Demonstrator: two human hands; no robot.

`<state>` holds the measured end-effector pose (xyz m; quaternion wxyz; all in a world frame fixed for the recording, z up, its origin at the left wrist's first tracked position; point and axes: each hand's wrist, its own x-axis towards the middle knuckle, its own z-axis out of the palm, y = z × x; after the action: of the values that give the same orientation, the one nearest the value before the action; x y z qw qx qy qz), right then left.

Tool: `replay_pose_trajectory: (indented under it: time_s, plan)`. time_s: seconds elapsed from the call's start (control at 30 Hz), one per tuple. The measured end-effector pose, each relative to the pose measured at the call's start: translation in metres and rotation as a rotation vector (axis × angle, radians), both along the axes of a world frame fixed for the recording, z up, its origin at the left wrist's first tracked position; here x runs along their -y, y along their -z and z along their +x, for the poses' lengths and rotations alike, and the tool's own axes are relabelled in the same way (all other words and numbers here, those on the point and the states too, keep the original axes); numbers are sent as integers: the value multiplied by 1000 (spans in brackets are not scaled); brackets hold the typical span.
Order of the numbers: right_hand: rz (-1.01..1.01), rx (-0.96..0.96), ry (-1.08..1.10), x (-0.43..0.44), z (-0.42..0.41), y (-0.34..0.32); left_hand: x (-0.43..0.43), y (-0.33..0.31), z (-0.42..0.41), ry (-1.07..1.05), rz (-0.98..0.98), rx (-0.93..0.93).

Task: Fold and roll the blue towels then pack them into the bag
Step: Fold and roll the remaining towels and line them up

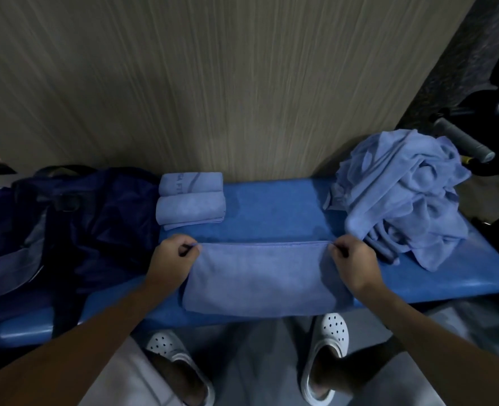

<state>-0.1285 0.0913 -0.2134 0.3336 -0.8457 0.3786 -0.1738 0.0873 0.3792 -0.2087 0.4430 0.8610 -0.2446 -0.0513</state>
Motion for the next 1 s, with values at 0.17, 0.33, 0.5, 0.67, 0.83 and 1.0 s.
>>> replay_pose_trajectory:
  time_s: [0.17,0.33,0.5,0.67,0.83,1.0]
  plan:
    - [-44,-38,29,-1,4,-1,4,1,3,-8,20,-5]
    - [-63,-70,45,-1,6,-2,9,3,6,-30,69,-5]
    - [-99,-127,61,-4,9,-1,11,4,6,-57,60,-6]
    - [-88,-154,69,-6,10,-2,8,10,8,-79,-10,-43]
    - [-16,-112,98,-12,2,-6,3,9,-1,-80,8,-172]
    - [-24,-143,120,-31,-13,-5,-8,5,-32,204,326,527]
